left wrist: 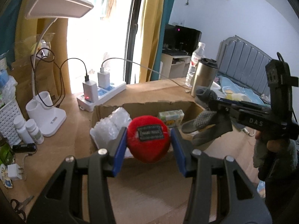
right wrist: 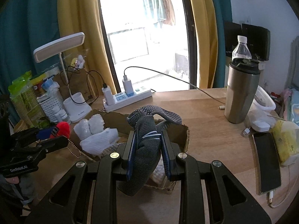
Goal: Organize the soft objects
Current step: 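Carry the grey glove and red pouch over the box with both grippers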
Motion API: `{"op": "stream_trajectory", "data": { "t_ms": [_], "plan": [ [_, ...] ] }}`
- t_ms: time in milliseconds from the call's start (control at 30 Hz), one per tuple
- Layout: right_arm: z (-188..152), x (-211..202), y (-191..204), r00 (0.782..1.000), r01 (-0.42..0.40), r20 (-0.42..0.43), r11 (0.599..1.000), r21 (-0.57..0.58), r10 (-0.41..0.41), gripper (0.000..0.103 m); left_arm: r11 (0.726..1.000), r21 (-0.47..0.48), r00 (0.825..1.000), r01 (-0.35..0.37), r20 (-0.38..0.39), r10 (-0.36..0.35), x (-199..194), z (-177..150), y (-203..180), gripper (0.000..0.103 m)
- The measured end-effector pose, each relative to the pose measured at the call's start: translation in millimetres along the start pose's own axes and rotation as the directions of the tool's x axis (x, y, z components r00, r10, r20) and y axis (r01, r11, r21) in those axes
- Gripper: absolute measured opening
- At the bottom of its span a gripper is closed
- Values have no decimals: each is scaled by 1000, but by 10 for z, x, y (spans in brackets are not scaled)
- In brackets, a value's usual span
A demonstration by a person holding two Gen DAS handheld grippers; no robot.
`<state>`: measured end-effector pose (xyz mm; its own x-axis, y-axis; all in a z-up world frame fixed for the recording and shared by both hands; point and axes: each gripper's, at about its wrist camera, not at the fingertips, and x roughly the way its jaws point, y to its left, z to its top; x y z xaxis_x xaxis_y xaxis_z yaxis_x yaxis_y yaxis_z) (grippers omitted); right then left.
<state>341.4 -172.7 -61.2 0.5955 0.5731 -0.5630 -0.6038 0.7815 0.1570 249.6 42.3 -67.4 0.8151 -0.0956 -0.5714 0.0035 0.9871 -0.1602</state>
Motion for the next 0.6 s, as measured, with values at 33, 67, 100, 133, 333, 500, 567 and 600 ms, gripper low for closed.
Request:
{"op": "stream_trajectory", "data": {
  "t_ms": [33, 67, 100, 133, 333, 500, 567, 600],
  "plan": [
    [-7, 22, -15, 1000, 1, -2, 1000, 3, -1, 27, 1000, -1, 1000, 1, -4, -1, 28, 1, 0, 48],
    [-8, 57, -39, 1000, 5, -6, 1000, 9, -5, 27, 1000, -1, 1000, 2, -7, -2, 45, 2, 3, 48],
    [-13, 98, -65, 1000, 10, -12, 1000, 14, -9, 28, 1000, -1, 1000, 3, -11, -3, 71, -1, 0, 48],
    [-17, 131, -83, 1000, 13, -18, 1000, 18, -13, 28, 1000, 0, 1000, 3, -14, -3, 94, -1, -3, 48],
    [-81, 369, -149, 997, 24, -74, 999, 38, -21, 28, 1000, -9, 1000, 2, -24, -2, 198, 7, 26, 48],
    [-157, 483, -167, 993, 36, -111, 999, 36, -32, 28, 1000, -13, 1000, 5, -31, -5, 281, 24, 35, 48],
    [-163, 472, -183, 993, 45, -108, 998, 36, -41, 29, 1000, -11, 999, 7, -34, -8, 316, 30, 23, 48],
    [-161, 448, -188, 994, 49, -99, 998, 34, -45, 35, 1000, -10, 999, 10, -35, -10, 330, 33, 13, 48]
  ]
}}
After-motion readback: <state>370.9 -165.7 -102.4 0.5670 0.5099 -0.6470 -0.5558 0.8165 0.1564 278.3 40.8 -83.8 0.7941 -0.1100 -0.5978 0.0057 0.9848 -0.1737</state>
